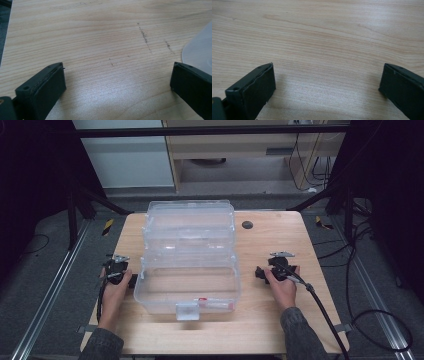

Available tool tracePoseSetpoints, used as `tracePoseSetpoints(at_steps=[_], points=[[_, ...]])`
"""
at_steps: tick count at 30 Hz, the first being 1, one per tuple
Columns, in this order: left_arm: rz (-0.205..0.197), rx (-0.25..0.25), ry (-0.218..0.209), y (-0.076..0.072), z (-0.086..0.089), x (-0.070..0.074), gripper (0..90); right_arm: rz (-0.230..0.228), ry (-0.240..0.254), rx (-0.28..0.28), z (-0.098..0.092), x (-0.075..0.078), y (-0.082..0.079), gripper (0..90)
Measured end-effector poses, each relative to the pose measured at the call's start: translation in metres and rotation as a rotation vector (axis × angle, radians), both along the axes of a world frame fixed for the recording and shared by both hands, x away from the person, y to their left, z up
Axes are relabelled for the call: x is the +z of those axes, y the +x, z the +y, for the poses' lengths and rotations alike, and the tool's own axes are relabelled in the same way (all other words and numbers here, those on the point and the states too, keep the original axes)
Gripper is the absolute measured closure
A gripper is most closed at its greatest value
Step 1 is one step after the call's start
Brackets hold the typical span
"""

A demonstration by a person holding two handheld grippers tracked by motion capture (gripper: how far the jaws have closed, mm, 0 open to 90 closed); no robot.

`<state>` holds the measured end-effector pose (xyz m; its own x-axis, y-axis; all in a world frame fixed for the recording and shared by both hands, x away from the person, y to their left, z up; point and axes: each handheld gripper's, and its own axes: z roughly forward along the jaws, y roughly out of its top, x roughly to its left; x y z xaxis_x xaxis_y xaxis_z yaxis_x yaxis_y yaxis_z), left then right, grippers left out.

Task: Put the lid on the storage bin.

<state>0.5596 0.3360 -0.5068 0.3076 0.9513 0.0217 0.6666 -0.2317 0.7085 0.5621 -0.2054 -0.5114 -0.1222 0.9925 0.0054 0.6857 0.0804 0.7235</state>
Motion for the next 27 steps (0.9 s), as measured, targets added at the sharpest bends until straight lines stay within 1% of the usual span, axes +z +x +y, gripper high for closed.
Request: tracePoseSetpoints(at_steps=[3,4,5,6,7,8,9,10,11,12,14,16,18,19,20,22,23,24,25,26,27], points=[[-0.004,-0.01,-0.006,-0.002,0.001,0.0,0.4,0.001,0.001,0.001,0.001,0.0,0.001,0.8],[-0.011,-0.004,-0.009,-0.004,0.001,0.0,1.8,0.0,0.004,0.002,0.001,0.0,0.002,3.4],[-0.012,-0.004,-0.016,-0.006,0.002,0.001,2.7,-0.005,-0.004,0.016,0.001,0.001,0.002,7.8],[-0.011,-0.002,-0.011,-0.008,0.003,0.001,3.2,-0.005,-0.011,0.029,0.001,0.004,0.003,13.8],[-0.016,0.001,0.002,-0.01,0.003,0.003,3.2,-0.028,-0.041,0.042,0.001,0.011,0.001,14.6],[-0.028,-0.002,0.015,-0.012,0.004,0.005,3.0,-0.072,-0.102,0.057,0.002,0.019,0.0,13.0],[-0.035,-0.004,0.018,-0.013,0.004,0.006,3.0,-0.113,-0.164,0.072,0.004,0.031,-0.004,13.7],[-0.047,-0.008,0.024,-0.014,0.005,0.008,3.1,-0.137,-0.186,0.079,0.006,0.038,-0.007,14.1],[-0.06,-0.005,0.021,-0.015,0.005,0.01,3.2,-0.16,-0.199,0.082,0.009,0.047,-0.011,14.0],[-0.076,-0.006,0.02,-0.017,0.005,0.013,3.2,-0.172,-0.217,0.092,0.012,0.055,-0.015,13.9],[-0.104,-0.006,0.035,-0.019,0.005,0.019,3.6,-0.164,-0.244,0.112,0.018,0.07,-0.022,12.8],[-0.126,-0.008,0.053,-0.021,0.005,0.024,3.8,-0.139,-0.246,0.135,0.024,0.081,-0.026,12.1],[-0.147,-0.009,0.084,-0.022,0.006,0.033,3.7,-0.132,-0.268,0.157,0.029,0.09,-0.029,12.0],[-0.153,-0.014,0.084,-0.022,0.007,0.036,3.8,-0.128,-0.278,0.175,0.032,0.097,-0.031,11.8],[-0.163,-0.027,0.079,-0.024,0.008,0.041,3.7,-0.128,-0.283,0.181,0.035,0.102,-0.032,12.0],[-0.18,-0.045,0.071,-0.029,0.009,0.049,3.8,-0.13,-0.293,0.226,0.04,0.116,-0.034,13.6],[-0.185,-0.073,0.057,-0.034,0.011,0.057,3.7,-0.124,-0.289,0.242,0.042,0.121,-0.035,13.9],[-0.188,-0.081,0.046,-0.037,0.012,0.061,3.7,-0.116,-0.285,0.277,0.046,0.132,-0.036,14.3],[-0.189,-0.091,0.043,-0.042,0.014,0.066,3.7,-0.113,-0.284,0.296,0.049,0.137,-0.037,15.4],[-0.18,-0.107,0.044,-0.047,0.016,0.071,3.7,-0.114,-0.283,0.327,0.051,0.144,-0.038,18.7],[-0.168,-0.122,0.041,-0.05,0.017,0.075,3.8,-0.104,-0.28,0.36,0.054,0.149,-0.037,22.1]])
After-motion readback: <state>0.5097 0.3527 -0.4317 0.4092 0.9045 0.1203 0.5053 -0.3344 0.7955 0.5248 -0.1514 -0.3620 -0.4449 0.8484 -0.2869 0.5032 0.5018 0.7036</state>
